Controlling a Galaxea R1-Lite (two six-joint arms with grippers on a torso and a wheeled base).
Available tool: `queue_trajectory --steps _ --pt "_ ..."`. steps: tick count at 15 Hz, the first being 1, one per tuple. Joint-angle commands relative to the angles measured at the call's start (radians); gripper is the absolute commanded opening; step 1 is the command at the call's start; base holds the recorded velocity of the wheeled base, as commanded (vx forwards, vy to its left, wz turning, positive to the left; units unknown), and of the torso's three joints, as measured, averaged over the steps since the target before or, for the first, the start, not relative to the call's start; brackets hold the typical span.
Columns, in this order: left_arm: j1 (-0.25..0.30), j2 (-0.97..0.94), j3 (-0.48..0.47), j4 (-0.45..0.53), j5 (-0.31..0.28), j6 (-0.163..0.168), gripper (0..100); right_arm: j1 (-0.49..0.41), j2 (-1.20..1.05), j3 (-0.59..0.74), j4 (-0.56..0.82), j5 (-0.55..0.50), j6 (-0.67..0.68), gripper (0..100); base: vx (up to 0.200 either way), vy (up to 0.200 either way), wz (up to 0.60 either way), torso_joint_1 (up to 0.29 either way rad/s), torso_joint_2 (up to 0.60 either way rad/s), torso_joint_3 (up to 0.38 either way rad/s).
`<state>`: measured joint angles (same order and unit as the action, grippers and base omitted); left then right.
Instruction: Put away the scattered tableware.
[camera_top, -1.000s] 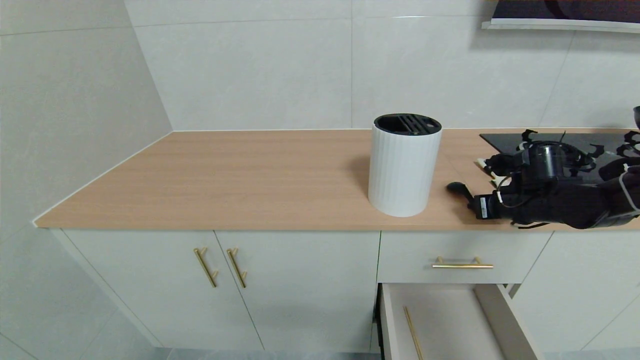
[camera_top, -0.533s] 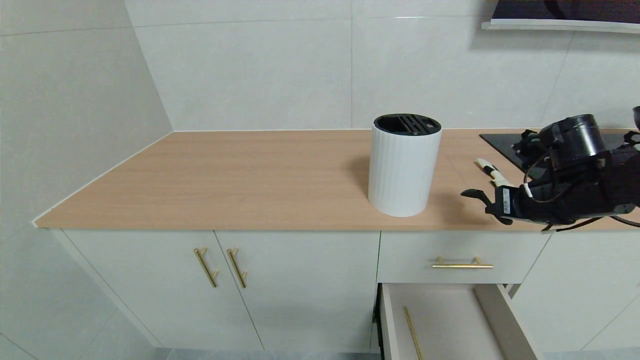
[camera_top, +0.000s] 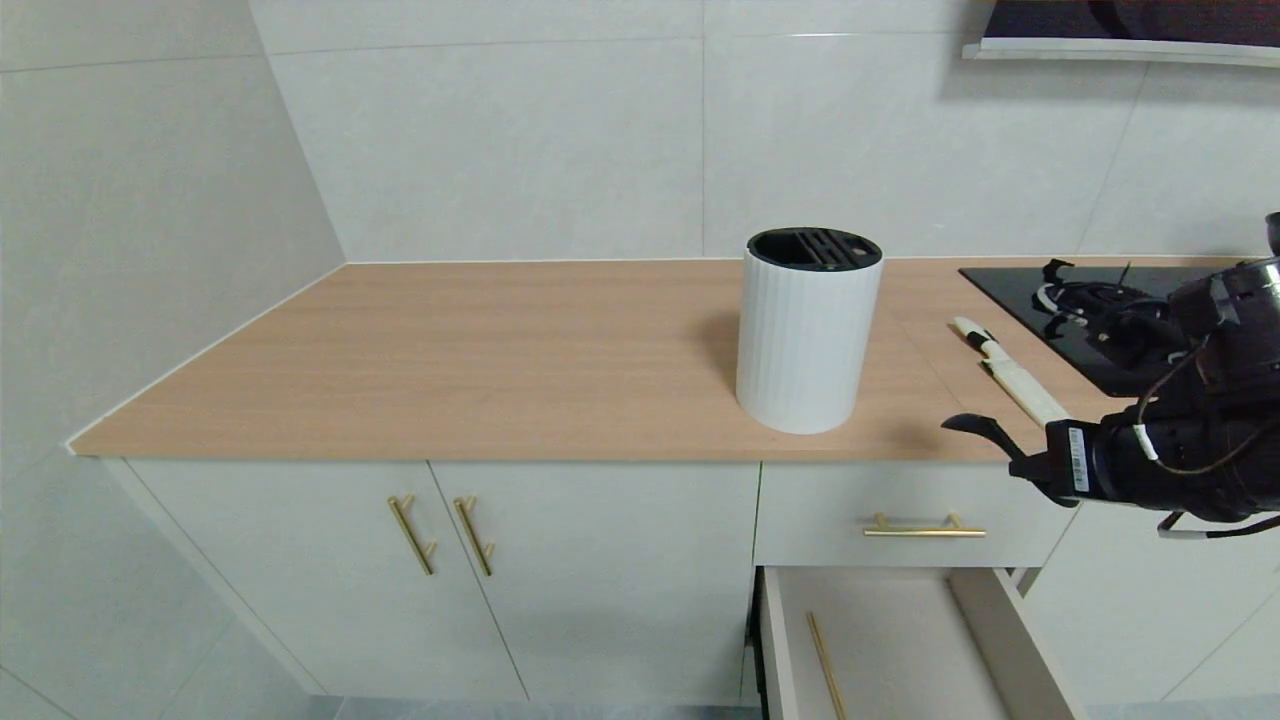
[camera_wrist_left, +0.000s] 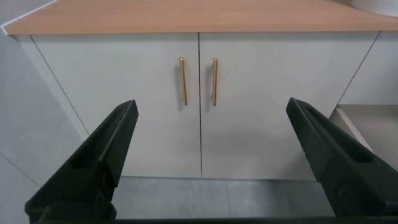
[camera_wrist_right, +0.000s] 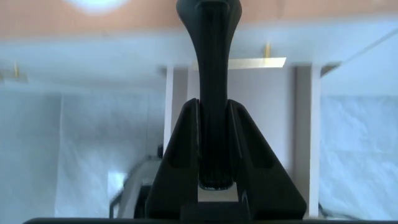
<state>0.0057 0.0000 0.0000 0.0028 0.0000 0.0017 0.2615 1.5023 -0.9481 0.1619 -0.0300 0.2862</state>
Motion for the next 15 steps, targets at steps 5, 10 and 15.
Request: queue_trajectory --steps 5,10,15 --pt "0.000 0.002 0.000 0.000 0.000 0.000 100 0.013 0.002 0.054 -0.002 -0.004 -0.001 0 0.000 0.000 0.00 0.000 0.00 0.000" --pt "0.000 0.002 0.000 0.000 0.000 0.000 100 0.012 0.030 0.058 -0.002 -0.001 -0.001 0 0.000 0.000 0.00 -0.018 0.04 0.028" --pt "0.000 0.002 0.000 0.000 0.000 0.000 100 0.007 0.049 0.058 -0.002 -0.001 -0.001 0 0.000 0.000 0.00 -0.184 0.44 0.248"
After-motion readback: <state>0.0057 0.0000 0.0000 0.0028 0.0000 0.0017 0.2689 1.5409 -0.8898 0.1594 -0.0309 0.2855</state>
